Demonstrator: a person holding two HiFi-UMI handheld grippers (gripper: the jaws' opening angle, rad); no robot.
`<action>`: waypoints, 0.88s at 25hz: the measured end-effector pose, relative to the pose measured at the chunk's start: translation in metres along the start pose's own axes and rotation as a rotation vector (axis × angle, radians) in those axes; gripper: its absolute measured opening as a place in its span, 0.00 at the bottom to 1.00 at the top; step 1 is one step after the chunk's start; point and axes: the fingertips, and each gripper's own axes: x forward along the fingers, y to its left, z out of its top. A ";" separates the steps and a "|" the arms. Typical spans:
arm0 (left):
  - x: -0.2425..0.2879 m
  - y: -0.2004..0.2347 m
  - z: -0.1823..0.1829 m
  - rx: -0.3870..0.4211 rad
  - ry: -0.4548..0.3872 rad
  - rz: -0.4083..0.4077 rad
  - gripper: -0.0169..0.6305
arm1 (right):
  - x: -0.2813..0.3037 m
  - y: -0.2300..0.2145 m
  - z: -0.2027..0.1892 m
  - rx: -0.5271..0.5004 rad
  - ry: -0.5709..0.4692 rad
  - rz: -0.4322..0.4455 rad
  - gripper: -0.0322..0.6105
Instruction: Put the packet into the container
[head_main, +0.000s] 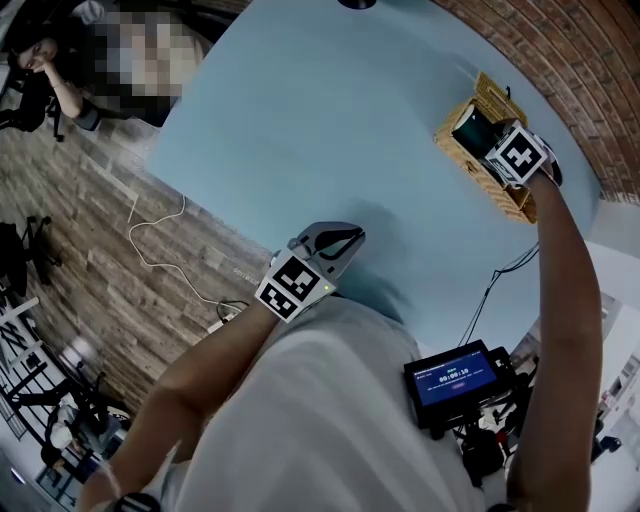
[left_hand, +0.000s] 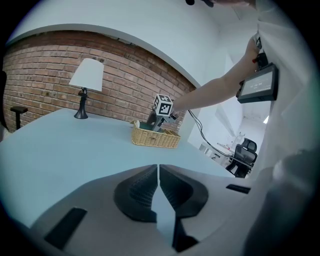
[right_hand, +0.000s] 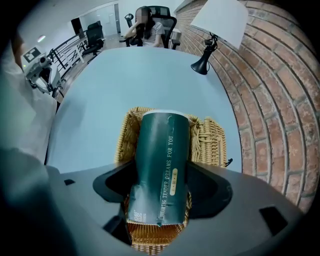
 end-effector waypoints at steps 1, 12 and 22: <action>0.000 0.000 0.000 -0.002 0.001 0.005 0.06 | 0.002 -0.001 -0.001 0.001 0.002 -0.002 0.57; 0.001 -0.010 -0.004 0.003 0.004 0.029 0.06 | 0.000 -0.004 -0.001 -0.018 0.016 -0.022 0.57; 0.000 -0.016 0.000 0.030 0.009 0.047 0.06 | -0.024 -0.010 0.005 0.009 -0.120 -0.082 0.58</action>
